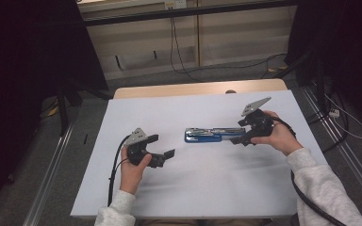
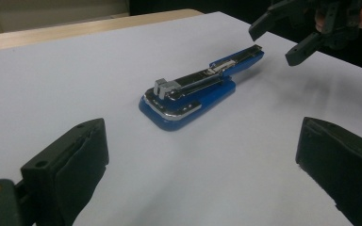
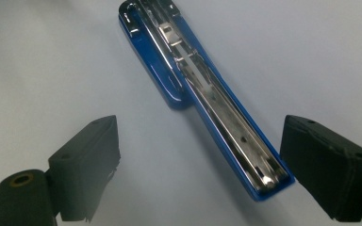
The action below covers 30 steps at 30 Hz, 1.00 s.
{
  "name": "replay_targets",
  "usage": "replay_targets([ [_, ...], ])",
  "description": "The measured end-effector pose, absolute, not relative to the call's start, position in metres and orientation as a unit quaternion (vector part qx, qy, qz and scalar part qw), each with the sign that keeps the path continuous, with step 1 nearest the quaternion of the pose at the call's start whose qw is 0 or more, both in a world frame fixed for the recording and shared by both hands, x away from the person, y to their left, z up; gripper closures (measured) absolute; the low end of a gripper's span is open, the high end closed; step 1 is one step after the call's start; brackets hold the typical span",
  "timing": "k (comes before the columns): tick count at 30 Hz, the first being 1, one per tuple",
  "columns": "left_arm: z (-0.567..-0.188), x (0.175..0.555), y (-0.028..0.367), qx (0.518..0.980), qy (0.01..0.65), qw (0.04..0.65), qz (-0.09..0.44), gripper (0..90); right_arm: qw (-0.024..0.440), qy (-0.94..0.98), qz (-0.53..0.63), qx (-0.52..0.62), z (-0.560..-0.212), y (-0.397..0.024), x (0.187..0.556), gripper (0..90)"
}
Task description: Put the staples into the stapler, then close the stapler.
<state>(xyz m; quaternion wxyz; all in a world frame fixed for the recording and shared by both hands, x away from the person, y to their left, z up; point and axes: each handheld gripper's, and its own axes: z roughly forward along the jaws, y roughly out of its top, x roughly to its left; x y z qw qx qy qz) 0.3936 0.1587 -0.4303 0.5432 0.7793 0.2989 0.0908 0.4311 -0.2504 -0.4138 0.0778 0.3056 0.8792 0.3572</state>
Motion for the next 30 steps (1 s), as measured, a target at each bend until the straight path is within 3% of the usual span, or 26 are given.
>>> replay_targets([
  [16,-0.434,0.413,0.142,0.783,0.329,0.518,0.102,4.7,0.1,0.874,0.346,0.327,-0.416,-0.276,0.408,11.9],
  [19,-0.433,0.419,0.138,0.78,0.349,0.512,0.091,7.7,0.106,0.867,0.351,0.337,-0.417,-0.281,0.405,16.1],
  [22,-0.436,0.425,0.136,0.777,0.358,0.509,0.099,14.5,0.111,0.863,0.349,0.347,-0.416,-0.284,0.404,21.9],
  [23,-0.437,0.427,0.136,0.775,0.363,0.507,0.102,27.8,0.111,0.858,0.354,0.356,-0.416,-0.287,0.402,26.6],
  [25,-0.439,0.429,0.136,0.778,0.366,0.498,0.114,31.7,0.109,0.856,0.357,0.357,-0.416,-0.289,0.401,28.3],
  [27,-0.442,0.433,0.135,0.776,0.379,0.493,0.11,50.3,0.117,0.854,0.351,0.365,-0.415,-0.292,0.397,43.3],
  [28,-0.443,0.435,0.135,0.777,0.382,0.489,0.109,50.3,0.117,0.854,0.351,0.365,-0.415,-0.292,0.397,43.3],
  [29,-0.443,0.437,0.134,0.782,0.378,0.482,0.111,59.2,0.129,0.856,0.338,0.369,-0.416,-0.294,0.395,49.4],
  [30,-0.443,0.438,0.133,0.785,0.382,0.475,0.11,59.2,0.129,0.856,0.338,0.369,-0.416,-0.294,0.395,49.4],
])
